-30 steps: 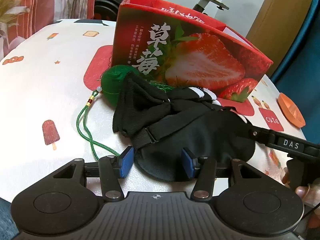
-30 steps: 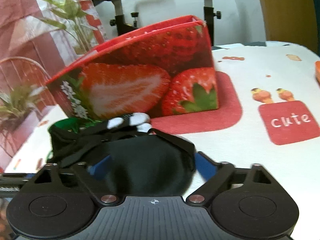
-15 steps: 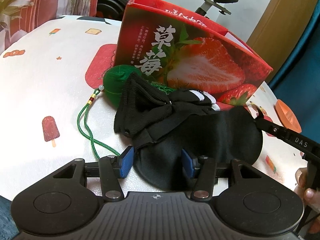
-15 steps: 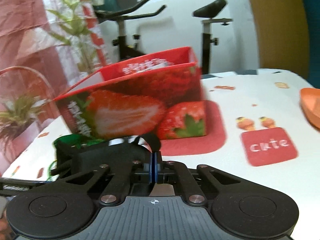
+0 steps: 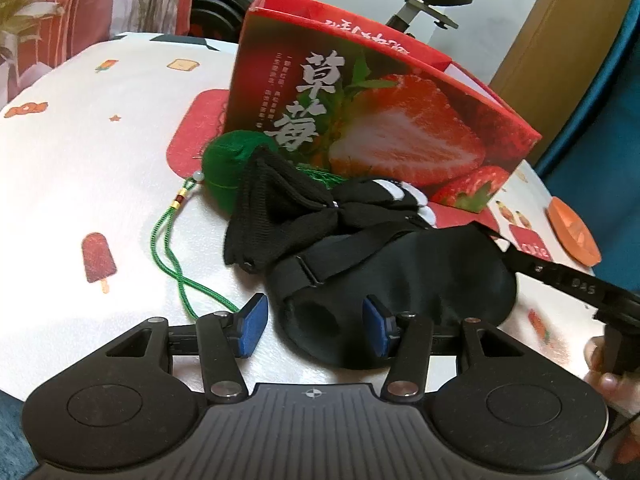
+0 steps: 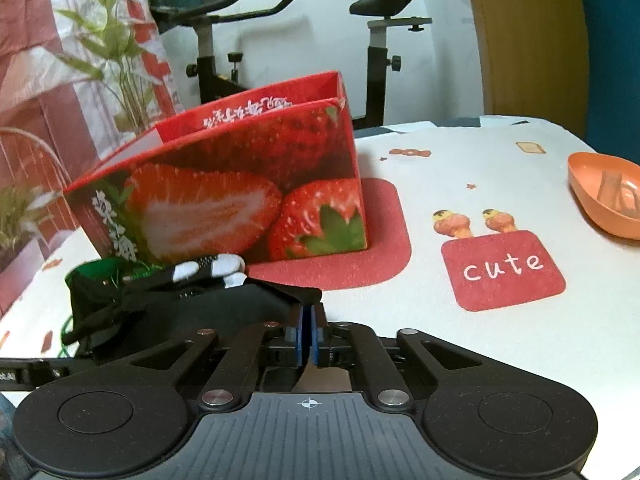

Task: Organize soft objects
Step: 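Close the left tool on the eye mask strap beside the right tool, then lift the eye mask with both tools and carry it over the red box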

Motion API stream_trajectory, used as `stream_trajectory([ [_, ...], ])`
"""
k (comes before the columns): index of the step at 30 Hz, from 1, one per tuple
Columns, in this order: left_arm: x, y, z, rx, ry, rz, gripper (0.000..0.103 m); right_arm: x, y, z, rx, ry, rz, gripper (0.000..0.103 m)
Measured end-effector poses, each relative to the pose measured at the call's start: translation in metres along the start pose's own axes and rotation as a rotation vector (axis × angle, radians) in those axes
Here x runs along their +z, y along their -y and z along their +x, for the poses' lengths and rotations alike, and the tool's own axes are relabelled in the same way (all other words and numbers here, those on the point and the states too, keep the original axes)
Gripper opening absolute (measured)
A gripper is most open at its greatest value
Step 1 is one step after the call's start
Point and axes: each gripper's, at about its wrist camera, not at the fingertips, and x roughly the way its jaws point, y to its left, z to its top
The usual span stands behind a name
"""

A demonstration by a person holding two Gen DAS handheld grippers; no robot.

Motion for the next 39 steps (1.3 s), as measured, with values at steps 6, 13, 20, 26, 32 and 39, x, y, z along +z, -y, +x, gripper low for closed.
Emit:
stream_trajectory([
  [6, 0.0, 0.0, -0.006, -0.022, 0.025, 0.003, 0.054, 0.0, 0.0, 0.001, -0.008, -0.007, -0.009, 0.015],
  [13, 0.001, 0.002, 0.003, -0.015, 0.007, 0.021, 0.054, -0.002, 0.002, 0.007, -0.017, -0.026, -0.008, 0.04],
  [20, 0.005, 0.01, 0.013, 0.016, 0.02, 0.063, 0.055, -0.007, 0.002, 0.021, -0.02, -0.046, -0.04, 0.048],
  [26, 0.005, 0.008, 0.012, 0.042, 0.029, 0.065, 0.018, -0.007, -0.001, 0.023, -0.011, -0.042, -0.06, 0.018],
  [32, 0.003, -0.005, -0.001, 0.01, 0.059, -0.002, 0.009, -0.001, 0.008, 0.004, 0.024, 0.025, 0.016, 0.002],
  [39, 0.006, 0.004, -0.036, -0.015, 0.175, 0.047, 0.008, 0.014, 0.003, -0.03, 0.089, 0.169, -0.007, 0.002],
])
